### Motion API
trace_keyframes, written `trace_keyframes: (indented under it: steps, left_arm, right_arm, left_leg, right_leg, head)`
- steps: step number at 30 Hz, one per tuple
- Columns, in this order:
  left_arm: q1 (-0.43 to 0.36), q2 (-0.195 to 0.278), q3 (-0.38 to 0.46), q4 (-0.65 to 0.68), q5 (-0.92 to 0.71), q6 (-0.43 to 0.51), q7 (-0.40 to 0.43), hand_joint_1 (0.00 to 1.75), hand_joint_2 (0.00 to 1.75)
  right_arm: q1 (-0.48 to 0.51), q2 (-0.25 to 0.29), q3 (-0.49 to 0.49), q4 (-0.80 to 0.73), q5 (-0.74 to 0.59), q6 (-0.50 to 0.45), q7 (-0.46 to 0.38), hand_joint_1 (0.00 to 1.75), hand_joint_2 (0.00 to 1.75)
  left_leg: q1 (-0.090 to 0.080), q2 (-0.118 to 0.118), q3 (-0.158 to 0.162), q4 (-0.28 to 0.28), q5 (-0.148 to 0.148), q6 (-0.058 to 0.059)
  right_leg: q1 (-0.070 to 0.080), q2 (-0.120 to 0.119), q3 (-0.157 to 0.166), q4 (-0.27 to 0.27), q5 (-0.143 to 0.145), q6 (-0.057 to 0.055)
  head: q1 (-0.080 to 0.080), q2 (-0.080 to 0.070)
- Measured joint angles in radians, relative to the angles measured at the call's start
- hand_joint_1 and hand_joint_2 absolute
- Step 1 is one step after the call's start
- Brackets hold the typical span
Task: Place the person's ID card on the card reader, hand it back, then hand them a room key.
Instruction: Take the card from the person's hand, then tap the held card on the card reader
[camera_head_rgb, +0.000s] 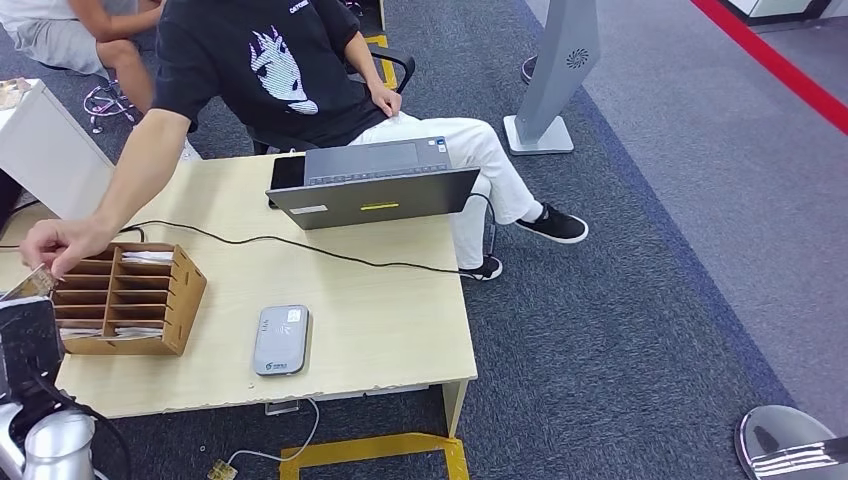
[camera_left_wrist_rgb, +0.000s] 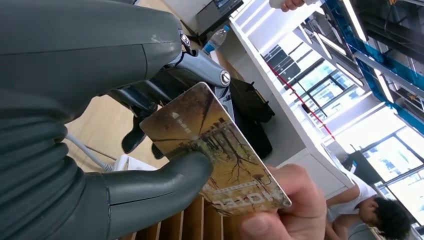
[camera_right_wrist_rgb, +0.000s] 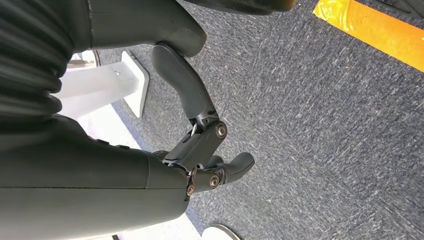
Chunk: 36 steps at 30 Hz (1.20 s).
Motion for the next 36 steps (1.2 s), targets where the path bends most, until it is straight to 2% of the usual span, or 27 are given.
trace_keyframes:
  steps: [7,15,27,32,36]
  left_arm:
    - [0.000,-0.004,0.000,0.000,0.009,-0.005,-0.010,1.75,1.75]
    - [0.006,-0.030,-0.026,-0.031,-0.004,-0.023,-0.051,1.75,1.75]
    - [0.049,-0.064,-0.221,-0.205,-0.082,-0.049,-0.088,1.75,1.75]
    - [0.064,-0.068,-0.335,-0.235,-0.131,-0.052,-0.040,1.75,1.75]
    - [0.068,-0.068,-0.380,-0.214,-0.121,-0.065,-0.006,1.75,1.75]
  right_arm:
    - [0.000,0.000,0.000,0.000,-0.004,-0.003,0.000,0.00,1.75]
    - [0.000,0.000,0.000,-0.002,-0.009,-0.012,0.000,0.00,1.75]
    - [0.000,0.000,0.000,-0.003,-0.019,-0.016,0.005,0.00,1.75]
    - [0.000,0.000,0.000,-0.003,-0.030,-0.015,0.006,0.00,1.75]
    - [0.000,0.000,0.000,-0.003,-0.032,-0.015,0.005,0.00,1.75]
  left_leg:
    - [0.000,0.000,0.000,0.000,0.000,0.000]
    - [0.000,0.000,0.000,0.000,0.000,0.000]
    - [0.000,0.000,0.000,0.000,0.000,0.000]
    - [0.000,0.000,-0.001,0.000,0.000,0.000]
    - [0.000,0.000,-0.001,0.000,0.000,0.000]
  right_leg:
    - [0.000,0.000,0.000,0.000,0.000,0.000]
    - [0.000,0.000,0.000,0.000,0.000,0.000]
    - [0.000,0.000,-0.001,0.000,0.000,0.000]
    - [0.000,0.000,-0.001,0.000,0.000,0.000]
    - [0.000,0.000,-0.001,0.000,0.000,0.000]
  head:
    - [0.000,0.000]
    - [0.000,0.000]
    - [0.000,0.000]
    - [0.000,0.000]
    - [0.000,0.000]
